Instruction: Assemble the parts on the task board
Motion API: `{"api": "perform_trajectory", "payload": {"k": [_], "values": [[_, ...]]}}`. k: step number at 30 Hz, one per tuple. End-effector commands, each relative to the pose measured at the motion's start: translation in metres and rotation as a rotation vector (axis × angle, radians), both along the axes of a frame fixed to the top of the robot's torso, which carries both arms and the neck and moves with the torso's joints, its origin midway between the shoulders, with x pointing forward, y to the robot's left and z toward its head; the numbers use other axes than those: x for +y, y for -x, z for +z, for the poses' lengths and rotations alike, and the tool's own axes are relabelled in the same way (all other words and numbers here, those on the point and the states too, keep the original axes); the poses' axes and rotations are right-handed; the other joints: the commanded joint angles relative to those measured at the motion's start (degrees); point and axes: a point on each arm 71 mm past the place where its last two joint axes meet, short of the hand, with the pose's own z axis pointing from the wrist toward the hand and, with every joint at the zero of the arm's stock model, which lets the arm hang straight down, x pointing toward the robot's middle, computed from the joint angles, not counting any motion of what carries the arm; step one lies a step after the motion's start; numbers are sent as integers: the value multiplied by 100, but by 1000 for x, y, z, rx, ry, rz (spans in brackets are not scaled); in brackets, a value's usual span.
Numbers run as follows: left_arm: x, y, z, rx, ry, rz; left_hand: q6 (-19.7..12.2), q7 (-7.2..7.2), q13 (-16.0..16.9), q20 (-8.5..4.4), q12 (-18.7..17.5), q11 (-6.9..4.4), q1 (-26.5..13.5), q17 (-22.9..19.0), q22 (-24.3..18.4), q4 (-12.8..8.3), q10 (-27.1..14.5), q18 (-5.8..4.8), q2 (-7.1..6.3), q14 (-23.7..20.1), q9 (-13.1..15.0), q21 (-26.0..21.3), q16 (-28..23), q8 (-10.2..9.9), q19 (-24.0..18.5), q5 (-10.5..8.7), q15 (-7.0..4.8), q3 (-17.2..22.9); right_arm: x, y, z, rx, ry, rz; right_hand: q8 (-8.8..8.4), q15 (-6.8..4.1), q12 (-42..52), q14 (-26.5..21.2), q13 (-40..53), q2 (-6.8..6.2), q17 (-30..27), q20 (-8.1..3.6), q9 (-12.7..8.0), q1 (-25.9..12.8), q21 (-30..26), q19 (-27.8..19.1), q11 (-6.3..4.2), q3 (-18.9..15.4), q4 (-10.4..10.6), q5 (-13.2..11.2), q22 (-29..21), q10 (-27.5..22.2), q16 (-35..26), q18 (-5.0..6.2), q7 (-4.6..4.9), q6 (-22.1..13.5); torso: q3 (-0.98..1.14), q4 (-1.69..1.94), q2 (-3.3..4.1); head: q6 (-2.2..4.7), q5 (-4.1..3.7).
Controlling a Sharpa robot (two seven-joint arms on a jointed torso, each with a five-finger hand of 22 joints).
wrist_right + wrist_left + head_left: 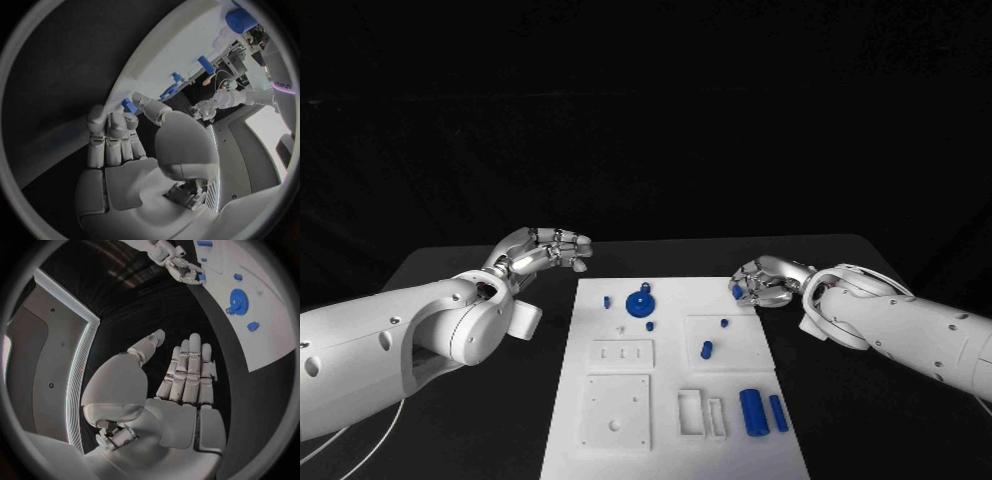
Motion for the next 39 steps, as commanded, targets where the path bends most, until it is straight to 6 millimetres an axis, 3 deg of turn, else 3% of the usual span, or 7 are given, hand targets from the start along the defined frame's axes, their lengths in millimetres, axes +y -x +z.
{"api": "perform_trajectory", "payload": {"k": [1,30,34,36,39], "values": [[-2,0,1,-9,3,-14,-19,22,-3,4,-24,15,-5,6,10,3,2,5,14,-26,7,-35,38,-39,28,-13,11,-6,2,1,-4,16,-4,17,-9,-4,9,7,-3,32,7,19,-6,-24,21,-16,17,53,10,-44,98,-23,-19,477,132,198,3,1,-1,-11,26],[-1,0,1,-9,3,-11,-20,22,-3,3,-28,17,-11,6,12,7,2,5,18,-28,8,-38,40,-41,28,-9,11,-4,-1,1,-3,6,-2,3,8,32,28,16,-1,19,24,0,-13,-40,47,-2,57,258,78,-136,94,-16,-11,477,175,284,4,2,-4,-29,5],[-2,0,1,-9,2,-11,-20,22,-4,3,-29,17,-10,6,12,6,2,6,18,-28,8,-39,40,-42,28,-9,11,-4,-2,1,-3,5,-2,0,-6,39,29,14,-1,-36,27,-5,-20,-52,52,0,64,258,66,-149,94,-20,-11,477,183,269,3,-1,-4,-20,-4],[-2,0,1,-9,3,-12,-20,22,-4,2,-29,16,-9,6,12,6,2,6,18,-28,8,-39,40,-42,28,-9,11,-3,-2,1,-3,5,-2,-1,-25,47,32,12,-2,-105,32,-11,-28,-92,62,5,72,183,22,-34,96,-24,-10,477,189,238,2,-1,-4,-18,-4],[-2,0,1,-8,2,-12,-20,22,-4,2,-29,16,-8,6,13,5,1,6,18,-29,8,-39,40,-42,28,-9,10,-3,-2,1,-3,7,-3,1,-94,60,39,8,-3,-211,44,-30,-49,-157,78,2,83,-160,-215,272,93,-36,-6,477,199,90,0,3,-3,-19,-11]]}}
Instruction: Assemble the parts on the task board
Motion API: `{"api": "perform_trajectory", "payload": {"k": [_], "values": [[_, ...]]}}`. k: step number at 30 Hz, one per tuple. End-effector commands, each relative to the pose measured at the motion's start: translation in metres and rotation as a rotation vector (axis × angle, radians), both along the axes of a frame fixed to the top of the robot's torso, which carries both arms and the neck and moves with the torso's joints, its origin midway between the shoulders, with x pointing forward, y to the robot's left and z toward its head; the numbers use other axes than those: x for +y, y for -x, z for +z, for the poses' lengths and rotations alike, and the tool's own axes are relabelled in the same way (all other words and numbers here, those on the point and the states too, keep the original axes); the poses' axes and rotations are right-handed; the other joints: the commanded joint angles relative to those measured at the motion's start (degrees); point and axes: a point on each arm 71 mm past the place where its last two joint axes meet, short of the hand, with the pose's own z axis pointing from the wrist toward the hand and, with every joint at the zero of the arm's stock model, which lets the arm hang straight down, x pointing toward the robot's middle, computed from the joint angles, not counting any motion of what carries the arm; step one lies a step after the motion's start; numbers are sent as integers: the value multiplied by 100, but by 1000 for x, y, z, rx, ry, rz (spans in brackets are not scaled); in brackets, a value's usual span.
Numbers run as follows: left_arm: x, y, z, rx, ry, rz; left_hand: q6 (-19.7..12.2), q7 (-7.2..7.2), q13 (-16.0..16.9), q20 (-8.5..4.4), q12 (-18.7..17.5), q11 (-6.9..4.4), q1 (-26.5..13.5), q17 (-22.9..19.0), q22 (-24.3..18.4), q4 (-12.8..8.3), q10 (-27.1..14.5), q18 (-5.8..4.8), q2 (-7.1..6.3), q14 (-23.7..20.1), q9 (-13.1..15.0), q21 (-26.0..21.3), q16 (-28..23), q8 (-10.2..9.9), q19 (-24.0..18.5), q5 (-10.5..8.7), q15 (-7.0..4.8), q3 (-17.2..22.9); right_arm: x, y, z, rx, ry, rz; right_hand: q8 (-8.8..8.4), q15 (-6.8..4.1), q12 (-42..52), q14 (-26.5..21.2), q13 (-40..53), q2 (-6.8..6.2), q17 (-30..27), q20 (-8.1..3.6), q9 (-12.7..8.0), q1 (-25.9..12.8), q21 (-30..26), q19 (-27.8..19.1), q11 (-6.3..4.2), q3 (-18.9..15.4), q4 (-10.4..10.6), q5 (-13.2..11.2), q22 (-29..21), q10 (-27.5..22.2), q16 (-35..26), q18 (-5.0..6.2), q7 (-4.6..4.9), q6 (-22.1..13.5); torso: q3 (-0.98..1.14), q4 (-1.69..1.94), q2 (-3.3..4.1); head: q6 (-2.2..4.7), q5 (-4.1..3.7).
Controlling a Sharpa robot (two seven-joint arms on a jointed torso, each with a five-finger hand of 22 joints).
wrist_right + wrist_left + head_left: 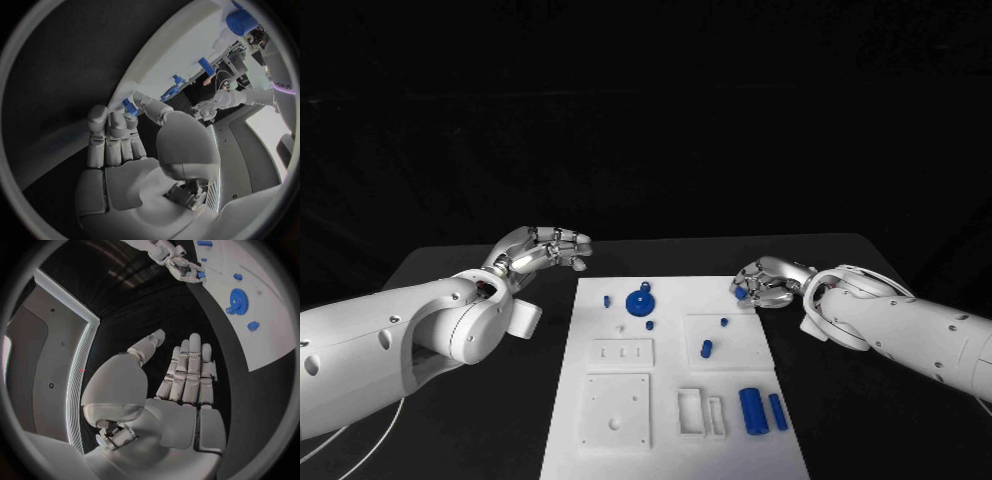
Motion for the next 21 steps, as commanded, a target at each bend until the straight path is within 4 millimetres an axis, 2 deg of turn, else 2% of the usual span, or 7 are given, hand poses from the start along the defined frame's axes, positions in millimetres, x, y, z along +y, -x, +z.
{"api": "perform_trajectory", "payload": {"k": [1,6,11,15,18,21], "values": [[-2,0,1,-8,3,-13,-20,22,-3,2,-31,16,-8,8,9,5,1,6,18,-29,9,-39,18,-18,28,-8,10,-2,1,1,0,2,-3,8,-50,20,38,-3,-4,-67,9,-33,-14,-14,23,-1,40,-259,-166,207,92,0,-6,423,55,-89,-3,3,1,1,-8],[-2,0,1,-8,3,-13,-20,22,-4,2,-31,16,-6,8,10,3,1,6,18,-29,9,-40,18,-19,27,-8,10,-1,1,1,0,7,-3,11,-86,-11,36,-16,-12,-124,16,-45,-16,134,11,-33,7,-555,-241,398,86,-18,-17,423,21,-208,-1,2,-1,2,-15],[-2,0,1,-9,3,-13,-20,22,-4,2,-32,16,-4,8,10,1,1,6,17,-30,9,-40,18,-19,27,-8,10,-1,0,1,-1,10,-4,11,-84,-16,32,-19,-19,-121,20,-41,-8,228,2,-49,3,-669,-240,562,83,-26,-24,423,15,-230,-2,4,-1,3,-17],[-2,1,1,-8,3,-13,-21,22,-4,2,-32,16,-2,8,10,0,1,7,17,-30,9,-41,19,-19,27,-8,10,0,-1,1,-1,12,-4,11,-67,-16,32,-19,-24,-65,23,-32,1,307,-6,-55,2,-678,-237,817,80,-27,-29,423,17,-214,-2,1,1,3,-18],[-2,0,1,-9,3,-13,-21,22,-4,2,-33,17,-3,8,10,0,1,6,16,-30,9,-41,19,-19,27,-8,10,0,-2,1,-1,18,-10,9,-44,-13,28,-21,-29,20,23,-23,10,345,-15,-56,5,-602,-223,869,76,-28,-35,423,19,-170,-1,2,2,9,-21],[-2,0,1,-8,3,-14,-21,22,-4,2,-33,17,-3,8,11,0,0,6,17,-31,9,-41,19,-19,27,-8,10,0,-3,1,-1,24,-14,8,-18,-9,23,-21,-35,106,23,-2,15,345,-26,-55,4,-414,-192,809,73,-30,-42,423,21,-104,-1,2,0,12,-22]]}}
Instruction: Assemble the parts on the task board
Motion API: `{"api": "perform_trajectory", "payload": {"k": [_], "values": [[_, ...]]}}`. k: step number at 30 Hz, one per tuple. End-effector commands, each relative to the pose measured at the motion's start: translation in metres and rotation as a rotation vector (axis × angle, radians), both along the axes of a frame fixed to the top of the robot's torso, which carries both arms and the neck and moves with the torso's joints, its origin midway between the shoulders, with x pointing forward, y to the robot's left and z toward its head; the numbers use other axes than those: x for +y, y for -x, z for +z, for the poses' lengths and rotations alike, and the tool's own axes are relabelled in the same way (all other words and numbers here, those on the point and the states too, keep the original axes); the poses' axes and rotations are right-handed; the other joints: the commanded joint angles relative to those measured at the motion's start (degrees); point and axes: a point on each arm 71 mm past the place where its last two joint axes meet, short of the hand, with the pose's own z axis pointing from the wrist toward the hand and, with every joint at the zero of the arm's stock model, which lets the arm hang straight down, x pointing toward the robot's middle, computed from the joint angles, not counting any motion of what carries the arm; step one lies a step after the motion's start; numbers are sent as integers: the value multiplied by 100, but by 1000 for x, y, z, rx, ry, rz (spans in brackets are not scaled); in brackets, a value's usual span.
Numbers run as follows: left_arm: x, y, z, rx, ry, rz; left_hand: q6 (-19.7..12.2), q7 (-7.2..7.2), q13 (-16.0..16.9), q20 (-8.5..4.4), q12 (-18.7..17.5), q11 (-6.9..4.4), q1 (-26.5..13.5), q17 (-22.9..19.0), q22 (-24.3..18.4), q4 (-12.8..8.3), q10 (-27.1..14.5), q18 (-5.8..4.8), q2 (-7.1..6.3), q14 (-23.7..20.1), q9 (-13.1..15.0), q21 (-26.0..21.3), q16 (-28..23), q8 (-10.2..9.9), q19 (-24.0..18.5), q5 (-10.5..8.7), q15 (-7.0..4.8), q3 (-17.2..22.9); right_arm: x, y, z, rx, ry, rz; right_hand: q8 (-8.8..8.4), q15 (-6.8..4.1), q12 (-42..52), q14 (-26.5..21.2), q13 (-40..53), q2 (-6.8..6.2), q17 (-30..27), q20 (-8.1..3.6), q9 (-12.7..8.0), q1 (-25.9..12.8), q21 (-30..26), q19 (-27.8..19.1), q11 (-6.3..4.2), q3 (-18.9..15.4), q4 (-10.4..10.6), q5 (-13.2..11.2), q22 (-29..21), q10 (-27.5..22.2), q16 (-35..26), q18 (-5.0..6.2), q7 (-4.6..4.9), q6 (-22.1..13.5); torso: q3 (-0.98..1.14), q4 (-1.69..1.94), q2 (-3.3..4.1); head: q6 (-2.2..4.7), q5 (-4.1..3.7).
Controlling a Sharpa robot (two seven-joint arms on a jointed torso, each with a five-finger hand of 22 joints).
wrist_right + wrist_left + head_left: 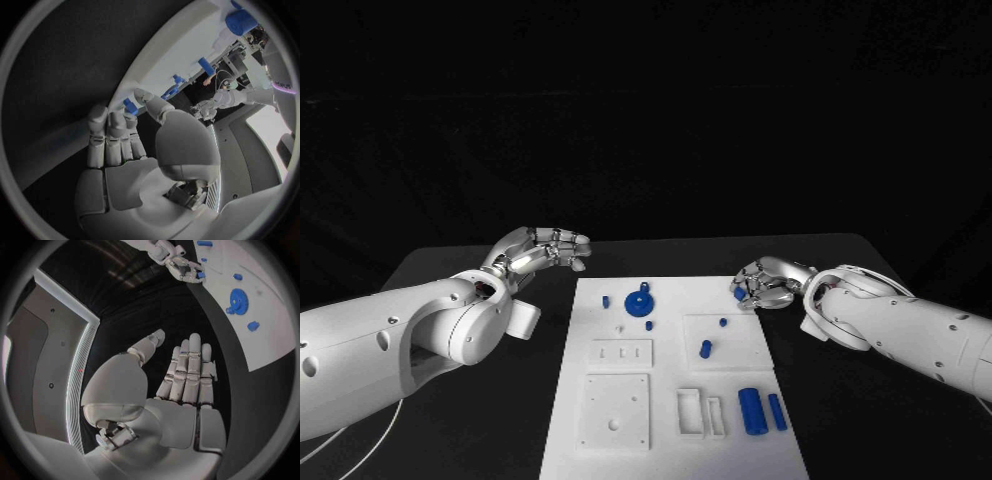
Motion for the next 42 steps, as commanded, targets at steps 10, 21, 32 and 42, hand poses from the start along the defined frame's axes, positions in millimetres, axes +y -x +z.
{"api": "perform_trajectory", "payload": {"k": [10,21,32,42], "values": [[-2,0,1,-9,3,-13,-21,22,-4,2,-34,17,-4,8,7,2,1,6,18,-31,10,-20,19,-20,27,-8,11,1,-1,0,-2,29,-11,14,53,-46,32,9,-7,141,16,42,-7,-97,-14,6,-3,709,70,-423,87,-44,-33,422,3,155,1,3,-1,11,-6],[-2,0,1,-8,3,-13,-21,22,-4,2,-35,17,-2,8,8,0,1,6,19,-32,10,-21,20,-20,27,-8,11,2,-3,0,-3,34,-11,9,50,-48,40,10,-4,146,21,38,-11,-102,-7,8,-6,817,51,-451,90,-48,-32,422,1,156,-1,-1,0,13,-15],[-2,0,1,-8,3,-13,-20,22,-4,2,-36,17,-1,8,9,0,1,6,21,-33,10,-21,21,-20,27,-8,11,3,-3,0,-1,16,-13,1,198,-22,58,17,0,167,32,29,45,-204,10,25,23,938,108,-743,87,-56,-27,422,33,461,0,3,-1,11,-19],[-2,0,1,-8,3,-13,-19,22,-4,2,-36,16,1,8,10,0,2,6,23,-33,11,-22,21,-20,27,-7,11,5,-2,0,-1,8,-13,0,307,-82,67,23,-6,161,38,16,91,-257,19,38,-43,1101,212,-955,86,-60,-29,422,-40,747,0,3,0,9,-21]]}}
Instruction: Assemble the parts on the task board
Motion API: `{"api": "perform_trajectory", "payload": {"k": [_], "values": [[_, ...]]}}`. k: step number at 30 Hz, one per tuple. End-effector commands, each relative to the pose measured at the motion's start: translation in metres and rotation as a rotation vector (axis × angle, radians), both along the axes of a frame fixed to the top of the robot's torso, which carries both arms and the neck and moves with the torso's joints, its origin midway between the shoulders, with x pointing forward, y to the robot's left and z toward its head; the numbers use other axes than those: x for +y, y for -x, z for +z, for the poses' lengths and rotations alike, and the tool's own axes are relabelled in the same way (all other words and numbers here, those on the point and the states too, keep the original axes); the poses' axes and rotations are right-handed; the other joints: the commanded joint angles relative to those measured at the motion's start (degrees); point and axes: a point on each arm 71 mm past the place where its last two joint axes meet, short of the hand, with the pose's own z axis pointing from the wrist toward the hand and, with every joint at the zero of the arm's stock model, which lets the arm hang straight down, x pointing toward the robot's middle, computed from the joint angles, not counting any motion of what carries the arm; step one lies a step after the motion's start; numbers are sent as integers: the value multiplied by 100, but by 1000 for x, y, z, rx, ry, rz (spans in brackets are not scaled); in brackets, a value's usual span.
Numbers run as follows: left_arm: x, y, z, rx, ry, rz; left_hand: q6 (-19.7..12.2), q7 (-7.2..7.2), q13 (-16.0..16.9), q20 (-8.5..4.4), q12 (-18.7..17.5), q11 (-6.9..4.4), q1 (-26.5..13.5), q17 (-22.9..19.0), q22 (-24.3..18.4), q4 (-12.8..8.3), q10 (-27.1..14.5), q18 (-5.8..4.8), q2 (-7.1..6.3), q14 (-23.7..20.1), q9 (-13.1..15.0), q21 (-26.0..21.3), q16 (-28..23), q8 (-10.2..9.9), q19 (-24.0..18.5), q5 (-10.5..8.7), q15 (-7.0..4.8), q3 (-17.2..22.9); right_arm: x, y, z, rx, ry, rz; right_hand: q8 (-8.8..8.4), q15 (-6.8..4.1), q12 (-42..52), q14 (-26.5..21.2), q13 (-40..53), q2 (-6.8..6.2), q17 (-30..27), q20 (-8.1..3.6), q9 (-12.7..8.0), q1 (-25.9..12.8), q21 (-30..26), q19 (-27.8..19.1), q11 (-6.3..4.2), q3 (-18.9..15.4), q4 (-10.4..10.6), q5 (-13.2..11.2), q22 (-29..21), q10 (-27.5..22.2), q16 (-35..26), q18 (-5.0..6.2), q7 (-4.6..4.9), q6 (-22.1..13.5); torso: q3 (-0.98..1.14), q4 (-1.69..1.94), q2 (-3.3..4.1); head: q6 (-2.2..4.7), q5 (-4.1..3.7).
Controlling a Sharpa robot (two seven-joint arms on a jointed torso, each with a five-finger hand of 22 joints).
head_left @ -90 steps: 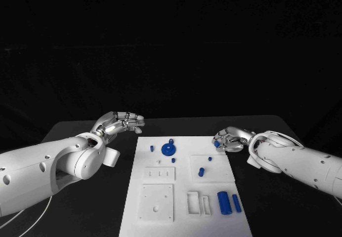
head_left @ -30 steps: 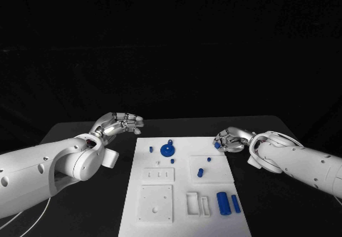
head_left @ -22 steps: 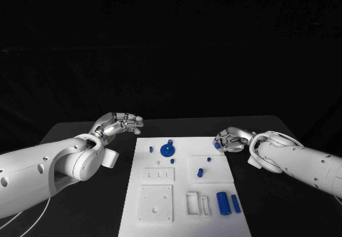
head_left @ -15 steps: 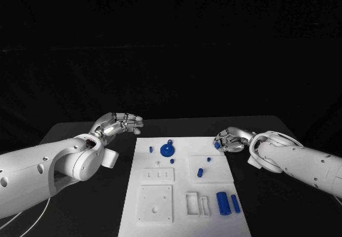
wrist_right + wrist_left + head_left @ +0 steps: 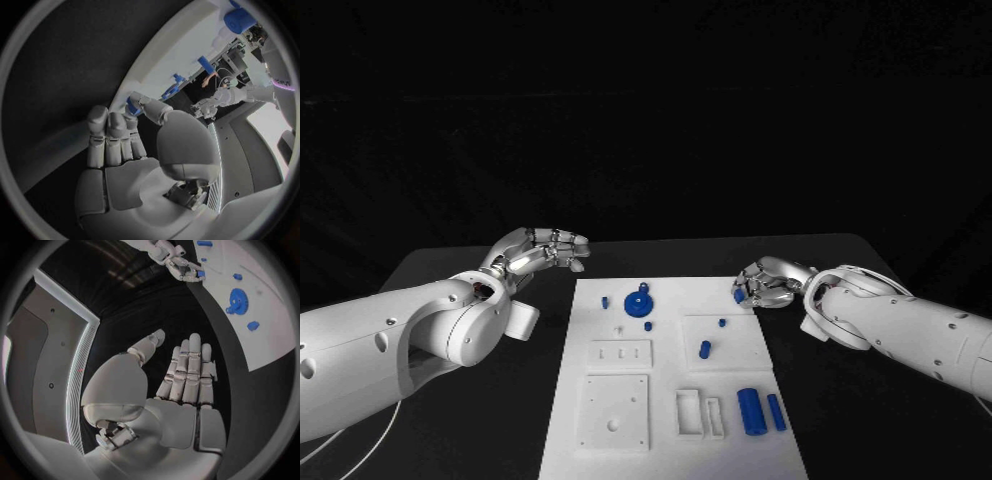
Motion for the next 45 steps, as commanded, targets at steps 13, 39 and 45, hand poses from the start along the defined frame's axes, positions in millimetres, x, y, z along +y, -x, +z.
{"api": "perform_trajectory", "payload": {"k": [13,39,45], "values": [[-2,1,1,-6,2,-16,-19,21,-3,2,-37,16,3,9,8,-1,3,6,26,-34,7,-23,22,-20,27,-7,11,7,6,0,3,-41,1,-17,70,-88,19,5,-7,9,11,-7,47,-100,26,41,-71,71,41,-1,84,22,-18,422,113,313,0,0,-3,9,-11],[-23,0,-10,124,-103,-98,675,-374,844,-535,1047,-802,-563,639,298,266,1855,162,162,1094,73,631,1382,177,1115,-112,-742,-291,72,12,59,-177,221,-46,107,-173,9,101,-63,-249,19,-75,87,-56,14,192,-161,571,162,-230,45,165,-13,422,22,551,-34,-70,-77,116,31],[-39,4,-16,207,-141,-128,768,-463,1303,-727,1552,-907,-741,908,436,362,2009,188,135,1234,27,920,1956,104,1404,-147,-975,-375,103,18,67,-200,237,-15,104,-174,6,121,-69,-288,17,-70,87,-54,16,211,-164,633,193,-276,45,183,-14,422,18,569,-60,-74,-152,120,78]]}}
